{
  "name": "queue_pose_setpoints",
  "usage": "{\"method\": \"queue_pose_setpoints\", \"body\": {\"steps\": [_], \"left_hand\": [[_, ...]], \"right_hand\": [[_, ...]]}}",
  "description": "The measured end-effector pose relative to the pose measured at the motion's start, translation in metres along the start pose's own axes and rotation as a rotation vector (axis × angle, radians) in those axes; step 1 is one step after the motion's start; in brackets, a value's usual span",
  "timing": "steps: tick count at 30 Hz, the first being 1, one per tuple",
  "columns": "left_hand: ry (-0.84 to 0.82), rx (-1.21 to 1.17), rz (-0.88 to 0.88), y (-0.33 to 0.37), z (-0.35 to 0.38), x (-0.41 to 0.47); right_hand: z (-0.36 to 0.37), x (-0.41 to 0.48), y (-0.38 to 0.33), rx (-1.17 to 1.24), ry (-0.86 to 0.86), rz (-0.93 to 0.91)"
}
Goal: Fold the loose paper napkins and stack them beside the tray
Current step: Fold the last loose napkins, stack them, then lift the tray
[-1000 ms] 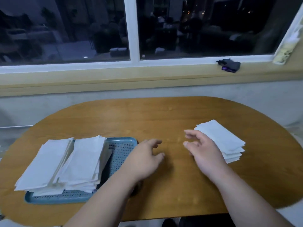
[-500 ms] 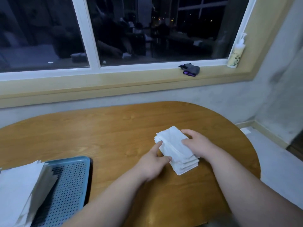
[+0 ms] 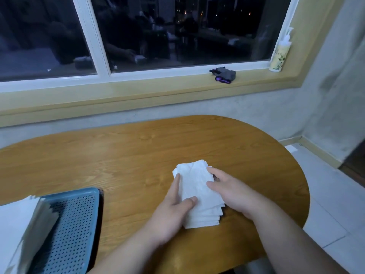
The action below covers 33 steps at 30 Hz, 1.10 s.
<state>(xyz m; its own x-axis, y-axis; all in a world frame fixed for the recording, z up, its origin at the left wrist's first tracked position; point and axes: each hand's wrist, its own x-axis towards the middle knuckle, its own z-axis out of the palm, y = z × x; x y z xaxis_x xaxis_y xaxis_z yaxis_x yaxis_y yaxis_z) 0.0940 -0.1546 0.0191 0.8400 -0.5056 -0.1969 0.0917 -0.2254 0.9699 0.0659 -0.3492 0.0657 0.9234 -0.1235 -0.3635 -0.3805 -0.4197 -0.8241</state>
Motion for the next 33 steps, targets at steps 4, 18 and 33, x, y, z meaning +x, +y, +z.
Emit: {"method": "queue_pose_setpoints", "body": {"steps": [4,18,33], "left_hand": [[0.032,0.008,-0.025,0.004,-0.01,-0.005],[0.017,0.248,0.001,-0.034,-0.029,-0.11],[0.128,0.676,-0.161,-0.038,-0.034,-0.199]], "right_hand": [[0.024,0.001,0.004,0.069,0.034,-0.004],[0.113,-0.076,0.026,0.222,-0.087,-0.118],[0.135,-0.128,0.028,-0.318,-0.108,-0.192]]}}
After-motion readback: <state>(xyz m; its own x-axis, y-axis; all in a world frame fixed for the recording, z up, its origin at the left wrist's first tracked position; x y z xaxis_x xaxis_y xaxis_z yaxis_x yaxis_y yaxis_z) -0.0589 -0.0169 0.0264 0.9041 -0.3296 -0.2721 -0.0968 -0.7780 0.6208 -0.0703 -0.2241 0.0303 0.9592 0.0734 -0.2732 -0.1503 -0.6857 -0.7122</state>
